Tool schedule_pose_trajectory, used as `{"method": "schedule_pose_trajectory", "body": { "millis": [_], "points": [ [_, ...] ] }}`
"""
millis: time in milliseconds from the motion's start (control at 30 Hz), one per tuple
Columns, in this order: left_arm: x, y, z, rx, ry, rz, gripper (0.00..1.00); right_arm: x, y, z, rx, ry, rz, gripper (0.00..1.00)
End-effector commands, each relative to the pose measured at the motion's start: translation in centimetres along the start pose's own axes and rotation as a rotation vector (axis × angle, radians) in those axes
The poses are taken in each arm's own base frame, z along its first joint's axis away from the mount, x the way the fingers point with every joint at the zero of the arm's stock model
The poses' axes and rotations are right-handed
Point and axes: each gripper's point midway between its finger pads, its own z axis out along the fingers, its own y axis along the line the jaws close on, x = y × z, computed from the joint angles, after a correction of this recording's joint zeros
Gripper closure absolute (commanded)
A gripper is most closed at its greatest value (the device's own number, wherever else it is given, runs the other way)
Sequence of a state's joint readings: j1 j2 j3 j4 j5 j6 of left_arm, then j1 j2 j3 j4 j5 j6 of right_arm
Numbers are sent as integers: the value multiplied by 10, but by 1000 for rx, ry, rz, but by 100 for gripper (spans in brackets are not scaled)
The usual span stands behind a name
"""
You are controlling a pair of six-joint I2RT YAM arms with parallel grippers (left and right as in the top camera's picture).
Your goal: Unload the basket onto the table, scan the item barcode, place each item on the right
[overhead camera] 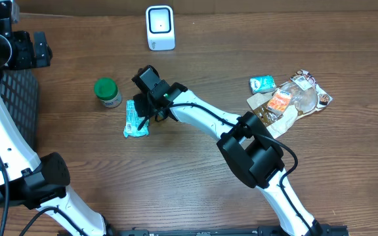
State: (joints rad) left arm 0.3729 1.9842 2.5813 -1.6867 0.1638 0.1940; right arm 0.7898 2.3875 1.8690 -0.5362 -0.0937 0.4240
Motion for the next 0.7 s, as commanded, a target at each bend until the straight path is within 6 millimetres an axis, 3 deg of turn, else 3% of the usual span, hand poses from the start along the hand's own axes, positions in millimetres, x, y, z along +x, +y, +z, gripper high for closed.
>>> {"method": "schedule_pose_trajectory", "body": {
  "millis": [0,167,333,433,500,567,667],
  "points": [
    [-1,-2,-2,10,-8,10,1,11,-9,9,24,36,-3,88],
    [-1,-2,-2,10,-8,10,0,5,-35,-8,66,65,45,96],
    [-1,-2,-2,10,-8,10,0,-6,-56,-56,111,109,108,96],
    [-1,-2,-2,10,-8,10,1,6,-62,-85,133,179,168,96],
    [-1,-2,-2,10,-8,10,0,20,-66,-101,151,246,191,89],
    [-1,-2,-2,10,-8,10,0,36,-71,-114,183,312,195,73],
    [-1,-2,-2,10,-8,10,0,55,-80,-130,225,396,203,68]
  ]
}}
